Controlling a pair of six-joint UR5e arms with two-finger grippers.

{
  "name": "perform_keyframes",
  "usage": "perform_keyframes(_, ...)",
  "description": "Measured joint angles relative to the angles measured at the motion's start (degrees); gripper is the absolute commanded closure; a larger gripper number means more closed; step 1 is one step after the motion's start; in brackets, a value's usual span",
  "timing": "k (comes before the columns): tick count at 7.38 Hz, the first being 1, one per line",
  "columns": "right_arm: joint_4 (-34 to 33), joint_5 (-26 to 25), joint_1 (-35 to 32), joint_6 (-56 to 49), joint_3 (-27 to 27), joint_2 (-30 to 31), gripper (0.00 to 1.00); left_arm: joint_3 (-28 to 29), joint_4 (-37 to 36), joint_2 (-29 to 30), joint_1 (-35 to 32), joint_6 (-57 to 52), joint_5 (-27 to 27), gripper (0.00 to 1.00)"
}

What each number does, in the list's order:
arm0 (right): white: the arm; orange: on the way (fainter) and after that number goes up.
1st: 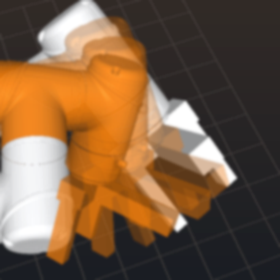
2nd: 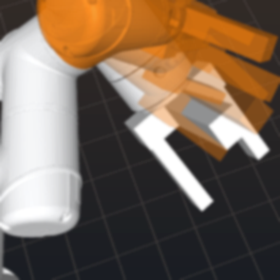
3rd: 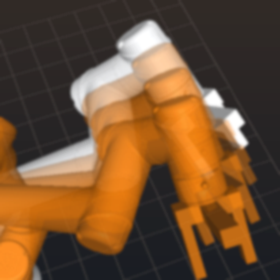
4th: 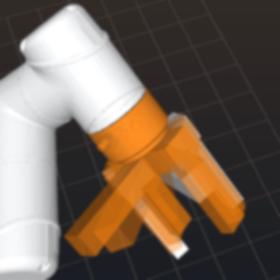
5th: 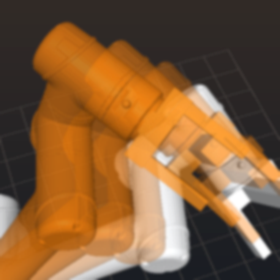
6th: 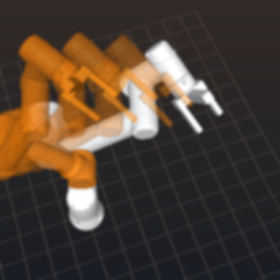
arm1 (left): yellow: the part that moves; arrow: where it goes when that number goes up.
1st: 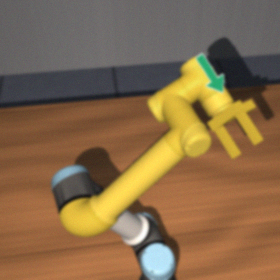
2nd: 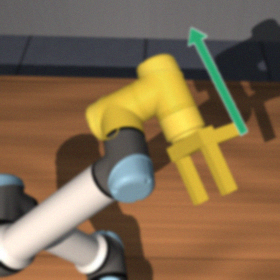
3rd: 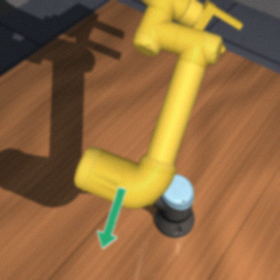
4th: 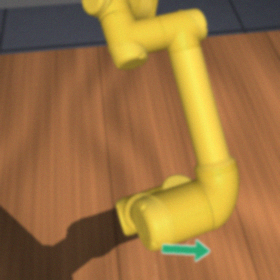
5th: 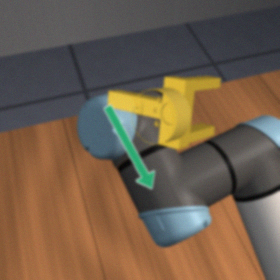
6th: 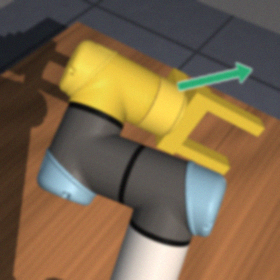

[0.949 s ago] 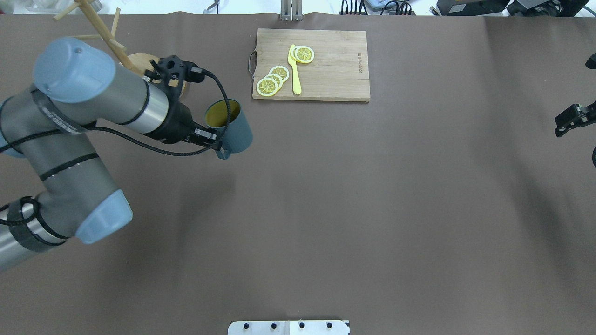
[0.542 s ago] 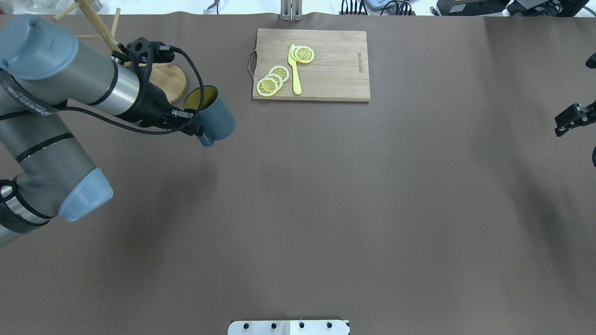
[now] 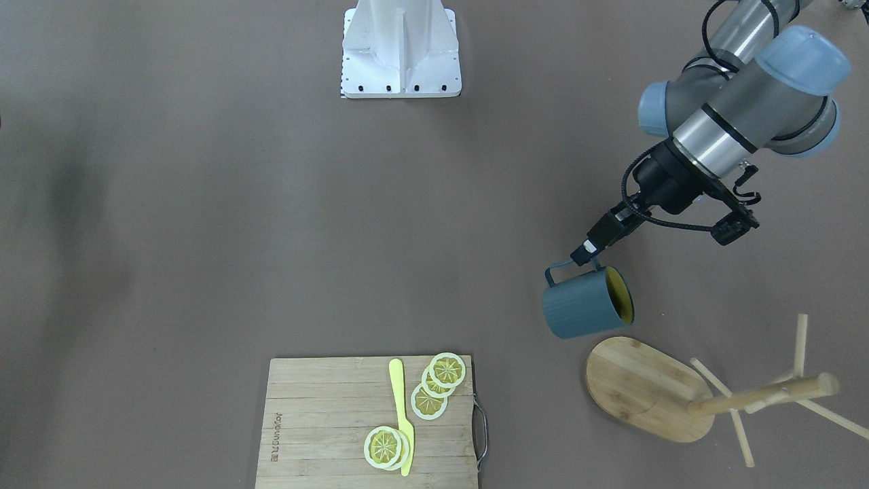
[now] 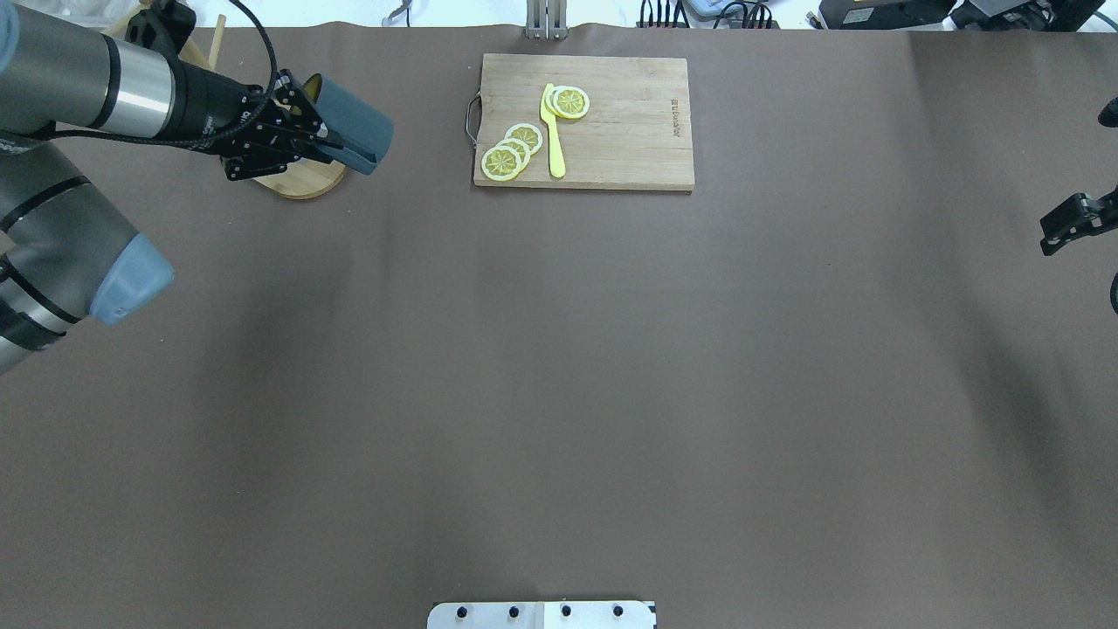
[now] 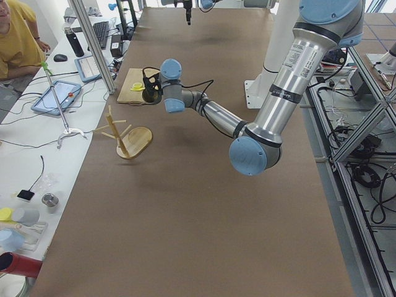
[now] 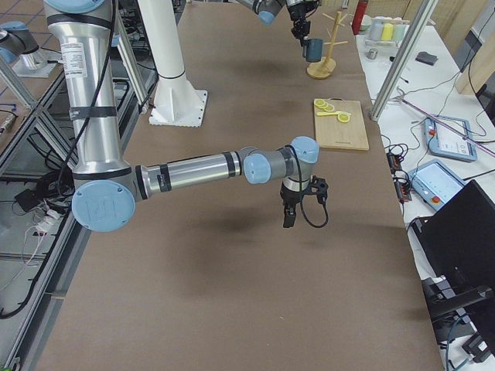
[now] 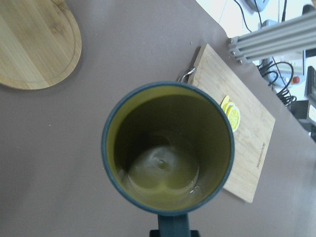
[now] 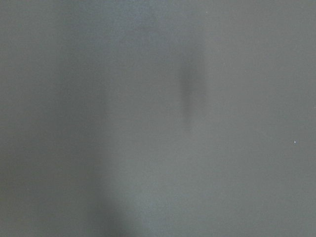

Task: Hang cup on storage rack
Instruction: 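Lift the blue mug and carry it toward the wooden mug stand, then hook the mug handle onto a peg of the wooden stand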

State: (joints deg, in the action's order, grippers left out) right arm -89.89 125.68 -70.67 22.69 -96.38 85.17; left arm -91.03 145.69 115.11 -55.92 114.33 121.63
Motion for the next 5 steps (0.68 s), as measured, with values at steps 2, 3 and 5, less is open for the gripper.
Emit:
perform_keyframes(2,2.8,-0.7,0.0,0.0,0.4,0.5,0.00,1.8,5.1,1.2,-0.2,14.2,-8.8,1.00)
perform_keyframes(3,4.6,-1.1,0.0,0.1,0.8,1.0,0.00,3.9,9.0,1.6,-0.2,18.7,-11.8,1.00)
perform_keyframes(5,5.9,-1.5,0.0,0.1,1.0,1.4,0.00,10.4,21.2,2.2,-0.2,23.9,-15.1,1.00)
